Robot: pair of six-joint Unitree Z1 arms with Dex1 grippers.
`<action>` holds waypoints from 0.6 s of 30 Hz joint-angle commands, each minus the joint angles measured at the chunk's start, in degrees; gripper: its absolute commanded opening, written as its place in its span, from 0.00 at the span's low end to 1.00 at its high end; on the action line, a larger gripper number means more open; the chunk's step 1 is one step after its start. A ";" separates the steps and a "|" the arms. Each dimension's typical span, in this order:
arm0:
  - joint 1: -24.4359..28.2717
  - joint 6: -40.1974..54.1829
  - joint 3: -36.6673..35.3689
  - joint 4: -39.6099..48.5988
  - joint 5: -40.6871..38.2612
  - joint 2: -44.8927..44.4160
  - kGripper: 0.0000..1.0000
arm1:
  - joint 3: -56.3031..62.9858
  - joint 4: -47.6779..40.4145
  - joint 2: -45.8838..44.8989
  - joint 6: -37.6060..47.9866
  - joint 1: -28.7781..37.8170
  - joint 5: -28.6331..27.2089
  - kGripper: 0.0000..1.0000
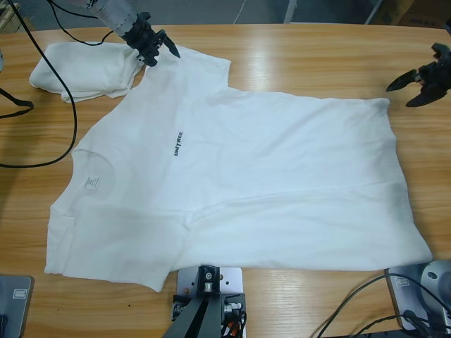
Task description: Fold clothes
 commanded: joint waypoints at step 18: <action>-1.33 -0.32 -31.88 0.35 -1.34 8.82 0.33 | 1.78 -6.26 9.75 -0.70 -1.28 7.66 0.05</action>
